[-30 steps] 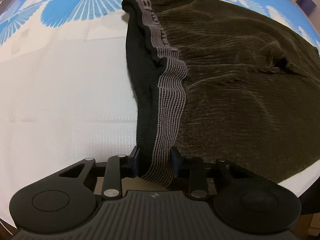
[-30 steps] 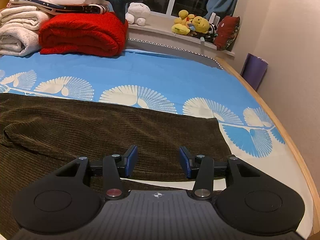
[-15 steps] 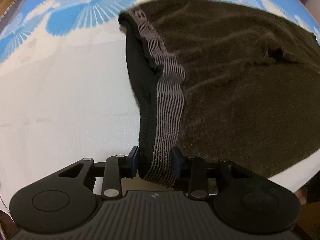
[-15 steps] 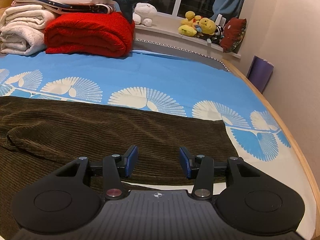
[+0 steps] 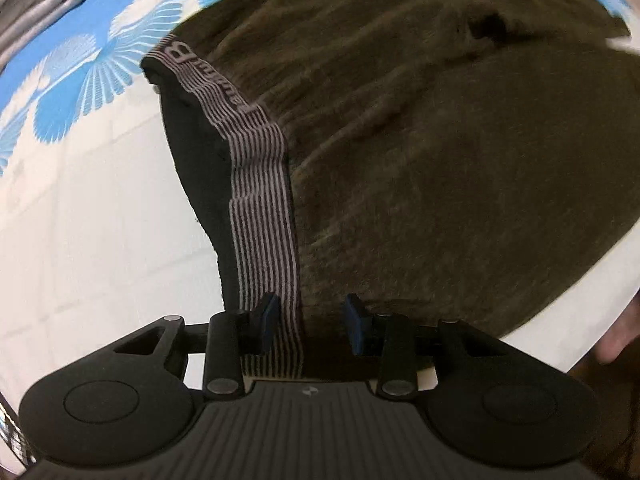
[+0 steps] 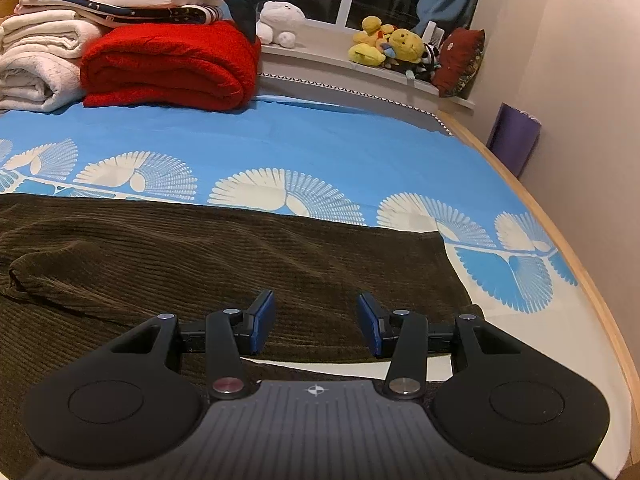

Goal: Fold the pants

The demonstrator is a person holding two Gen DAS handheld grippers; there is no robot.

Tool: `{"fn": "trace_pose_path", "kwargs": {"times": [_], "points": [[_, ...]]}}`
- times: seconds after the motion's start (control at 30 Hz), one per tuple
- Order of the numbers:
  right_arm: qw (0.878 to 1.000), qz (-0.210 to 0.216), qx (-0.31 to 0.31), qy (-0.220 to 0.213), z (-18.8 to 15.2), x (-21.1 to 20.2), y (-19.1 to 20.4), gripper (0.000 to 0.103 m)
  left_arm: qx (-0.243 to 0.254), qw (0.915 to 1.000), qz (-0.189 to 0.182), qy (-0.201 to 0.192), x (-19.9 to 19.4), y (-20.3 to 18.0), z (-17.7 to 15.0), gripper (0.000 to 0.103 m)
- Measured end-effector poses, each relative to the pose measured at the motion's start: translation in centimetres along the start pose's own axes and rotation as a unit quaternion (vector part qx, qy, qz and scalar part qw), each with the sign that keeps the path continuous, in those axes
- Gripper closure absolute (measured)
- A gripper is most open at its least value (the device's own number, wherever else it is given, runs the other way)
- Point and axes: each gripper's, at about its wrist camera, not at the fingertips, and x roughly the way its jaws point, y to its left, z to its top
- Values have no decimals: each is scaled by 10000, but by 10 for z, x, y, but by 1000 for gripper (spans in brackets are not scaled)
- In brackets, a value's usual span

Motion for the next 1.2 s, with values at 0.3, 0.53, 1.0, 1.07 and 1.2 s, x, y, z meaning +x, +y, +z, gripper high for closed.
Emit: {"fn": "trace_pose_path", "kwargs": {"times": [0.3, 0.53, 1.0, 1.07, 1.2], "points": [[10000, -14, 89, 1, -1, 1, -7, 55, -523, 9969, 120, -581, -17, 14, 11, 56], [9999, -13, 85, -101, 1, 0, -4, 55, -974, 9911, 293, -859, -26, 33, 18, 53], [9995, 159, 127, -232, 14, 3, 8, 55, -1423, 9710, 676, -1797, -47, 37, 39, 52], [9994, 172, 197, -228, 16, 6, 8, 55, -1424, 9698, 718, -1847, -47, 35, 45, 52], [9992, 159, 280, -233, 20, 11, 9, 55, -1538, 9677, 635, -1892, -46, 36, 56, 52]]}}
